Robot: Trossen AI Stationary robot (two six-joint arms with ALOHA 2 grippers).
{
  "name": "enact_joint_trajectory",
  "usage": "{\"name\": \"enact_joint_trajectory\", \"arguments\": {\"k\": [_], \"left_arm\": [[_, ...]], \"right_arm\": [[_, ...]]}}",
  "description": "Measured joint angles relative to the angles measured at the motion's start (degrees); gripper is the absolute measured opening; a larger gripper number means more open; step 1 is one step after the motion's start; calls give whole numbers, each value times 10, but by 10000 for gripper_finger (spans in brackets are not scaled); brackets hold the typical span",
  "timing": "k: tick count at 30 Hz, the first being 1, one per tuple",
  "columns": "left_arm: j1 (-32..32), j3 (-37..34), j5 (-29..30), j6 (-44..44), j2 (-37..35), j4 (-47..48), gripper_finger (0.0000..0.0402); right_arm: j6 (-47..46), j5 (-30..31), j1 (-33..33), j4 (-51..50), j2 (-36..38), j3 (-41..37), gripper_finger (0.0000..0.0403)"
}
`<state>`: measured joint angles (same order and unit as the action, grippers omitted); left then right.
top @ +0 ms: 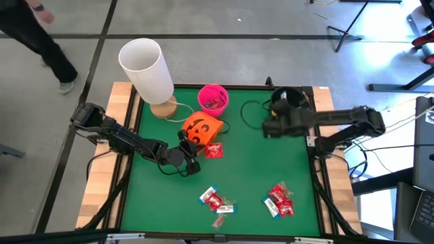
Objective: Sort candy
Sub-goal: Put the white candy into the top bucket, then adjust the orange bucket
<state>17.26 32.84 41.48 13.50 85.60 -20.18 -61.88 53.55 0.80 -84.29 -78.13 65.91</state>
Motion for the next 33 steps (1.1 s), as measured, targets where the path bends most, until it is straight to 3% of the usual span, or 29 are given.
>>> {"name": "enact_joint_trajectory", "arguments": {"k": [9,14,19,23,27,33], "left_arm": [[0,0,-8,0,0,0,0],[0,0,-19,0,0,0,0],[0,0,-20,0,0,0,0],[0,0,-23,5,0,0,0],[0,0,-43,28,-2,-12,0],[4,0,-55,42,-26,-31,0]], "right_arm": [[172,-59,-149,40,0,0,8],[255,-76,-175,72,0,0,67],[277,-48,-174,84,0,0,154],[277,-36,-164,107,3,0,199],[302,-17,-121,179,26,0,209],[355,7,-57,284,62,0,192]]}}
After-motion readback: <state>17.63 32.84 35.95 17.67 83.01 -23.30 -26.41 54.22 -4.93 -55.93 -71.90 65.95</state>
